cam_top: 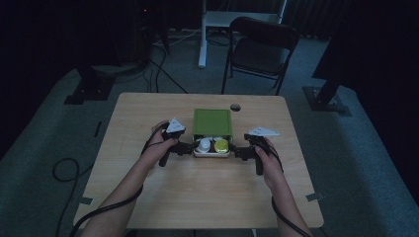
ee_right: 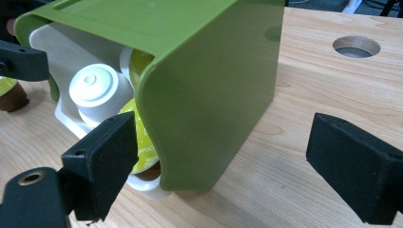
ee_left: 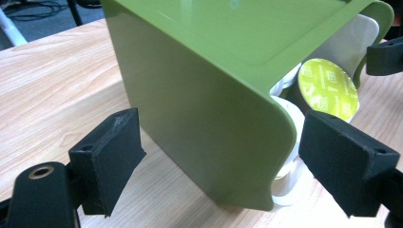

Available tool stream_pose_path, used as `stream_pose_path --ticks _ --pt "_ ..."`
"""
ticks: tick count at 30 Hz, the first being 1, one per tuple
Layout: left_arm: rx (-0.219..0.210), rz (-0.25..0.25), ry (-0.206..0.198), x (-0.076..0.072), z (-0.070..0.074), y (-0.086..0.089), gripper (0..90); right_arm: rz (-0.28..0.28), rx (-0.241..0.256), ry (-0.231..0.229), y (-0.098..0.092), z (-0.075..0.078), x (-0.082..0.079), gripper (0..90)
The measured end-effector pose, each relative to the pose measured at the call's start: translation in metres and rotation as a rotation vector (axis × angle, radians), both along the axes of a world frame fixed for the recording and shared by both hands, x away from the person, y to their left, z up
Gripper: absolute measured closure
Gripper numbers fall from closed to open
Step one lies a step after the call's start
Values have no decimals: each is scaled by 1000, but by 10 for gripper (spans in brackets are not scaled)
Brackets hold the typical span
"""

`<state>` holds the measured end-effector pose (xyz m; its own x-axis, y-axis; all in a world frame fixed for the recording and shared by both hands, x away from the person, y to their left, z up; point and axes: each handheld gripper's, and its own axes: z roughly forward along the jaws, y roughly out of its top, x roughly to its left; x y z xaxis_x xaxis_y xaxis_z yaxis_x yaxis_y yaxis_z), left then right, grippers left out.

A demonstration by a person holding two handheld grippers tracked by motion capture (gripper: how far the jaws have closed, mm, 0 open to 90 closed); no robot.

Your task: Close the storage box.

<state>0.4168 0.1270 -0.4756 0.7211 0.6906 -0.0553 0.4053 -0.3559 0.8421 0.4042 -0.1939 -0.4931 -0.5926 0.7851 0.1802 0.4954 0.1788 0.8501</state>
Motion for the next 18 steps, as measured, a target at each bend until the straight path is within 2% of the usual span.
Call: stream_pose_path --ticks 6,11,13,18 --pt "-10 16 -7 -4 0 1 143 10 5 2 1 -1 -2 98" --pt "10 22 -23 -7 1 1 135 16 -1 0 1 -1 -3 98" --pt "-5 15 -17 -9 2 2 101 16 -1 -3 1 0 -4 98" --pt "-11 18 -26 -15 4 6 101 22 -6 -12 0 2 -7 98"
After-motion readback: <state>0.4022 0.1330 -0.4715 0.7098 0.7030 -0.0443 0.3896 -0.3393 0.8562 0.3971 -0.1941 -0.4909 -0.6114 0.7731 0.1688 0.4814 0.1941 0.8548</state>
